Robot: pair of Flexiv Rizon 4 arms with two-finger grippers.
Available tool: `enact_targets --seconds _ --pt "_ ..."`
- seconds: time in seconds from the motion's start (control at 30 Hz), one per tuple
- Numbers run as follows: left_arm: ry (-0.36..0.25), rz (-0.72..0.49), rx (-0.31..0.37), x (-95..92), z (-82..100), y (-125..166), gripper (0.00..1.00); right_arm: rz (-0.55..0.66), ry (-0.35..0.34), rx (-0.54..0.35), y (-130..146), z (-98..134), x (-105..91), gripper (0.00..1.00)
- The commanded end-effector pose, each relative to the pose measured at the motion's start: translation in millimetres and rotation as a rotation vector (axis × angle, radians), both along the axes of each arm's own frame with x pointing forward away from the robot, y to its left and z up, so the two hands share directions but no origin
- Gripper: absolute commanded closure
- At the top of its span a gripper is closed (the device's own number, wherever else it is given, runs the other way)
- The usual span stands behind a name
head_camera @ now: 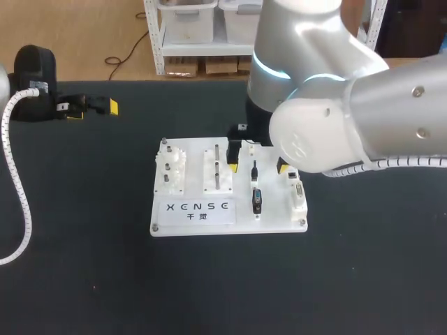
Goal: Insert the USB connector, Ethernet cable, and multi-pin plug into their matching sockets one by one.
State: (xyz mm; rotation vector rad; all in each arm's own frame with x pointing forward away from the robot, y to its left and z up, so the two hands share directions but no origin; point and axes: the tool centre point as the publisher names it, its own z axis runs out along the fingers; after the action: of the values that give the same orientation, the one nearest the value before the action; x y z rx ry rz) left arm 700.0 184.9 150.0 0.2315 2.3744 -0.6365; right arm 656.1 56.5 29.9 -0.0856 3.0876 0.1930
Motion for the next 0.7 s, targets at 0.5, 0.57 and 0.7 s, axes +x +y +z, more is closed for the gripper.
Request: enact_targets --seconds 0.5,0.57,0.7 --pt "0.000 0.000 0.000 0.0 0.0 0.0 0.00 0.016 -0.039 -0.057 -1.1 -6.0 -3.2 0.44" --pt "0.000 0.000 0.000 0.0 0.0 0.0 0.00 0.018 -0.043 -0.060 -1.0 -6.5 -3.5 0.47" --pt "0.000 0.000 0.000 0.0 0.0 0.0 0.00 0.032 -0.061 -0.079 0.6 -7.1 -3.8 0.52"
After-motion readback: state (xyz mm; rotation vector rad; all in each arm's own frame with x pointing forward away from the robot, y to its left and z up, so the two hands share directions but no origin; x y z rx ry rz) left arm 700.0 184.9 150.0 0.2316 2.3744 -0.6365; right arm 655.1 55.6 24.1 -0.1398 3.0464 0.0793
